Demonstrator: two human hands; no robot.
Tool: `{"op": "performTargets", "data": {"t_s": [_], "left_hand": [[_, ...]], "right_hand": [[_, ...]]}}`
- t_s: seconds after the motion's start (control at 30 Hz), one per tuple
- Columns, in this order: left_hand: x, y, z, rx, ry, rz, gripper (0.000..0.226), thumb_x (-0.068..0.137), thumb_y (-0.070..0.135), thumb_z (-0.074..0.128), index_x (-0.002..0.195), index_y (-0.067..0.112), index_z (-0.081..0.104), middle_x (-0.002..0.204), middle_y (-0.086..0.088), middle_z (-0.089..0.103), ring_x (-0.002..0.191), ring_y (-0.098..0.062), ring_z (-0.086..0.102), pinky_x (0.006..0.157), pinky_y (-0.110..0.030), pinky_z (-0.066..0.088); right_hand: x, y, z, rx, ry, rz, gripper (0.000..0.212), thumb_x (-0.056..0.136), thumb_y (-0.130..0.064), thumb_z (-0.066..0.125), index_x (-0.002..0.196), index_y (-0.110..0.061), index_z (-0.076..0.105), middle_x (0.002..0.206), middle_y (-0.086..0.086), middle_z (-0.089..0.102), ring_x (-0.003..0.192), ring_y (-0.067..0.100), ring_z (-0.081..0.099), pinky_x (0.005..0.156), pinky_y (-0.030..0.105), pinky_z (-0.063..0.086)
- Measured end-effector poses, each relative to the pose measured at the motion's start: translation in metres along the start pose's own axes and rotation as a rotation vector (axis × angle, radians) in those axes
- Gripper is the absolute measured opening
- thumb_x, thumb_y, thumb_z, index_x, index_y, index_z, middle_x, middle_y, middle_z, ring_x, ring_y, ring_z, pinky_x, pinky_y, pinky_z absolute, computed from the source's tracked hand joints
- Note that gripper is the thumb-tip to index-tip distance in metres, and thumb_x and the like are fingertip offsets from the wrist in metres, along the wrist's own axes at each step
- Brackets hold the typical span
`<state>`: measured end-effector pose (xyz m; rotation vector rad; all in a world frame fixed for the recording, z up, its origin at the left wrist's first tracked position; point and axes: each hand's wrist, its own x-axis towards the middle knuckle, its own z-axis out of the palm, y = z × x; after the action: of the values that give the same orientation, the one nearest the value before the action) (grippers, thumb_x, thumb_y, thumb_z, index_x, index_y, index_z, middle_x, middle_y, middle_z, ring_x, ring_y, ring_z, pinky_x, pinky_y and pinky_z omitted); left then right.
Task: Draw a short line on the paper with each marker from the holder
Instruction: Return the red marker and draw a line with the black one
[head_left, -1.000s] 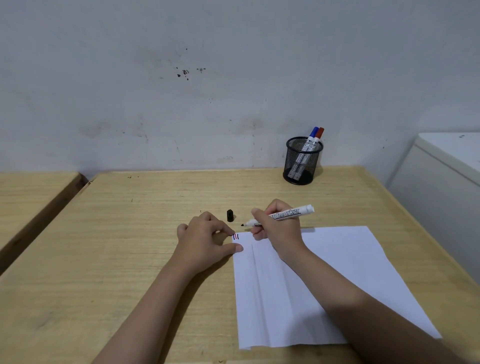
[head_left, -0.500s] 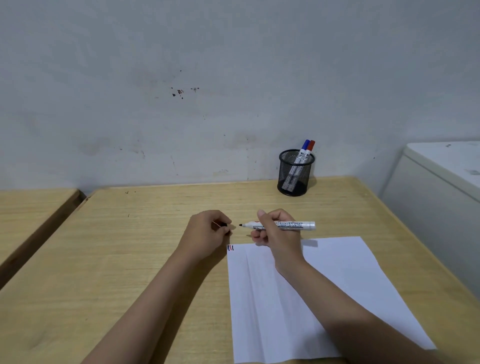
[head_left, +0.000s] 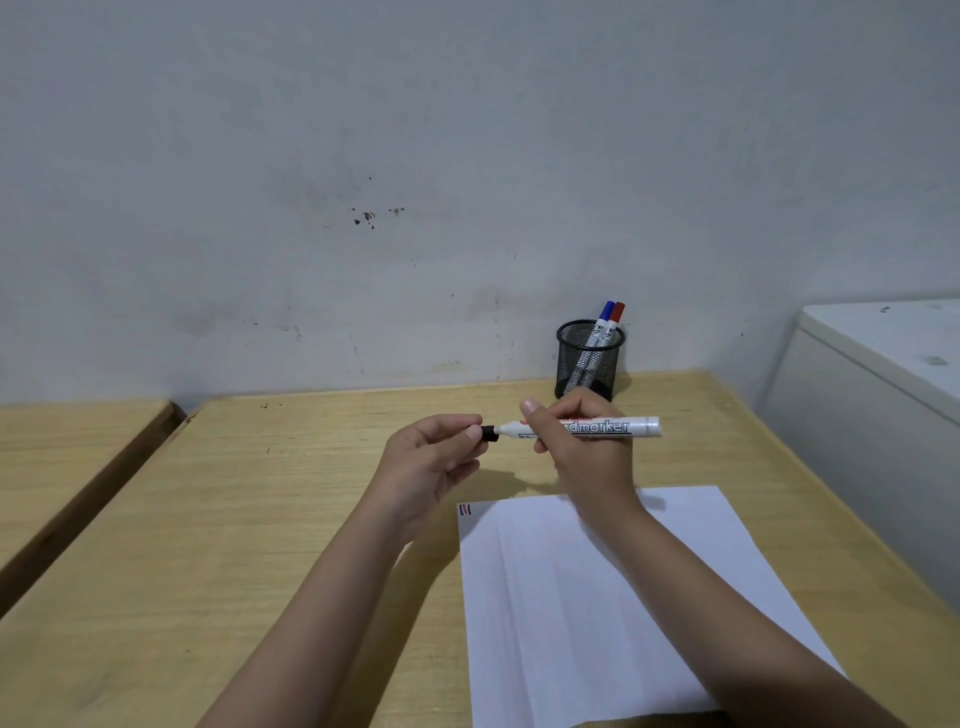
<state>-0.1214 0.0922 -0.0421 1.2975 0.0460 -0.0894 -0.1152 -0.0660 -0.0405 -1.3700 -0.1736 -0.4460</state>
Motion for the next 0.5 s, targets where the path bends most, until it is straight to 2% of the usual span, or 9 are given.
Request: {"op": "performTargets", "data": {"t_s": [0.13, 0.33, 0.43, 0.5], "left_hand": [[-0.006, 0.000, 0.009, -0.046, -0.033, -0.027, 0.011, 0.083, 0.007, 0.062, 0.093, 0.007, 0.066, 0.071, -0.004, 0.068, 0.062, -0.006, 0.066, 0.077, -0.028, 0.049], [-0.015, 0.005, 0.020, -0.080, -0.064, 0.009, 0.007, 0.080, 0.002, 0.061, 0.085, 0.004, 0.067, 0.060, 0.000, 0.068, 0.062, -0.006, 0.065, 0.066, -0.020, 0.056], [-0.019, 0.006, 0.023, -0.117, -0.085, 0.009, 0.014, 0.074, 0.007, 0.065, 0.087, 0.002, 0.067, 0.065, -0.001, 0.070, 0.061, -0.006, 0.065, 0.066, -0.021, 0.057], [-0.019, 0.005, 0.025, -0.161, -0.063, 0.002, 0.012, 0.075, 0.007, 0.065, 0.087, 0.004, 0.067, 0.069, -0.002, 0.071, 0.058, -0.004, 0.063, 0.067, -0.021, 0.057]], "right_hand": [[0.000, -0.001, -0.003, -0.023, -0.023, -0.026, 0.032, 0.075, -0.008, 0.075, 0.056, -0.010, 0.050, 0.048, -0.007, 0.055, 0.044, 0.008, 0.055, 0.050, 0.021, 0.045], [-0.002, -0.005, -0.002, 0.047, -0.010, -0.049, 0.038, 0.075, -0.004, 0.074, 0.052, -0.018, 0.046, 0.043, -0.010, 0.047, 0.042, 0.010, 0.044, 0.049, 0.018, 0.039], [-0.002, -0.012, 0.000, 0.060, -0.004, -0.094, 0.039, 0.074, 0.001, 0.073, 0.052, -0.015, 0.046, 0.040, -0.011, 0.046, 0.042, 0.005, 0.042, 0.050, 0.016, 0.038], [-0.003, -0.020, 0.002, 0.051, -0.026, -0.098, 0.035, 0.074, -0.004, 0.075, 0.054, -0.013, 0.048, 0.041, -0.012, 0.049, 0.042, 0.003, 0.045, 0.050, 0.016, 0.038]]}}
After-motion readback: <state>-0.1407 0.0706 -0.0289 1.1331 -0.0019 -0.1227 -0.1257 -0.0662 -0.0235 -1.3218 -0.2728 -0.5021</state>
